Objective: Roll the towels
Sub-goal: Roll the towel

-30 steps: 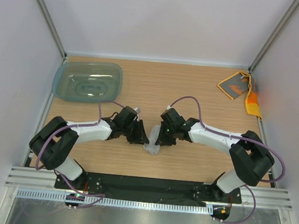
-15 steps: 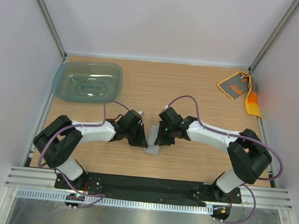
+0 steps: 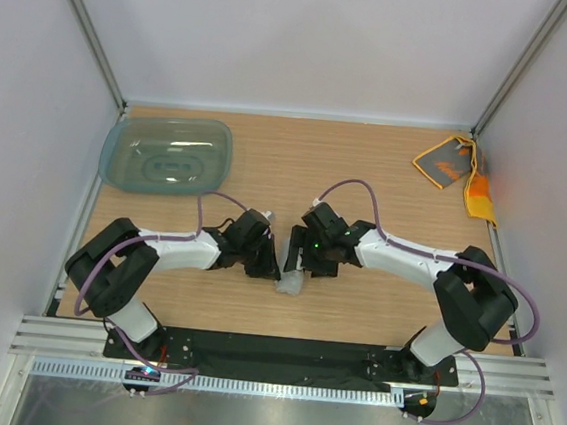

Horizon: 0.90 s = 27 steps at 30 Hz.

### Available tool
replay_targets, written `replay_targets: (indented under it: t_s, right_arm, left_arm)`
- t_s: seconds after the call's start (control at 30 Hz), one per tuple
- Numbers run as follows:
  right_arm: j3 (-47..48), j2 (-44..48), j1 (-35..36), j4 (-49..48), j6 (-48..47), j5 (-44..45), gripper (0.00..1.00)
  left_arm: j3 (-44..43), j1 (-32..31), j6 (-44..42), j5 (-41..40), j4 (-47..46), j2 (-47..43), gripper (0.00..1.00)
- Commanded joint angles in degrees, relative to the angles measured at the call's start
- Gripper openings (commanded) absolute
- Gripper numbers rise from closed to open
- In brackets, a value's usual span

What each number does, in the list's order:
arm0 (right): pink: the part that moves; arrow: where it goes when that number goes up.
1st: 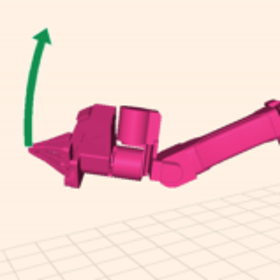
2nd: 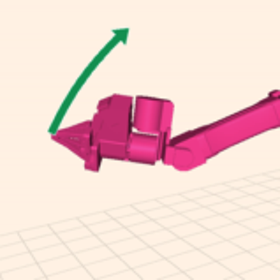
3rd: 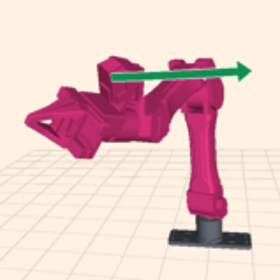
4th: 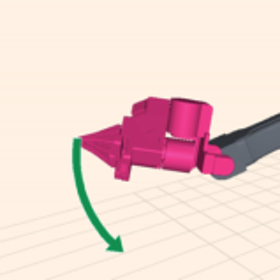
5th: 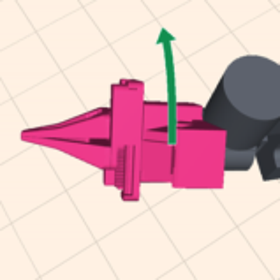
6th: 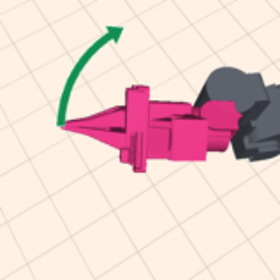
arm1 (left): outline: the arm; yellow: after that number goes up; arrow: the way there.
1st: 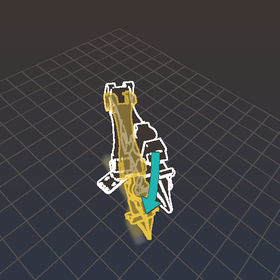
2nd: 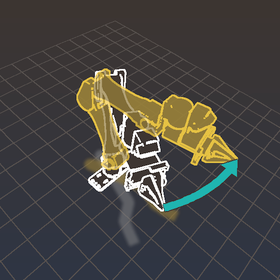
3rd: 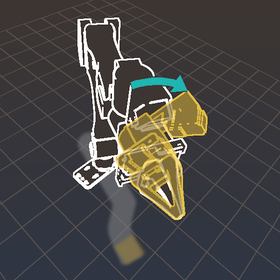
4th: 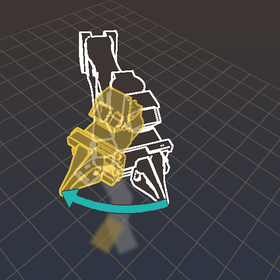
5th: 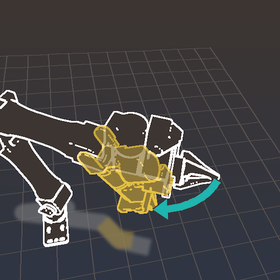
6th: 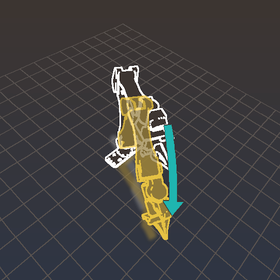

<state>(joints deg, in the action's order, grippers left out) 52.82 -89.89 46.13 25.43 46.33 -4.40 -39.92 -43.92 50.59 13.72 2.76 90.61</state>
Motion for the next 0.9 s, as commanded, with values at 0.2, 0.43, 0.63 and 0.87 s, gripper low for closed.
replay_targets:
  t_s: [0.2, 0.43, 0.63, 0.87]
  right_arm:
    - [-4.5, 6.3, -2.4, -10.2, -2.9, 0.0, 0.85]
    - [-10.1, 1.5, -4.9, -23.0, -2.3, -0.9, 0.84]
    - [-15.1, -3.2, -4.9, -35.2, 0.2, -4.7, 0.78]
    - [-23.1, -2.7, -4.7, -45.6, 3.9, -6.1, 0.39]
  left_arm:
    - [2.0, -0.6, -0.5, -1.3, 1.4, 1.3, 0.0]
    - [1.3, -0.6, -1.1, -0.4, 2.2, 1.5, 0.0]
    - [-0.1, -0.5, -1.9, 1.2, 2.9, 1.9, 0.0]
    - [-1.6, -0.5, -2.5, 3.2, 3.0, 1.8, 0.0]
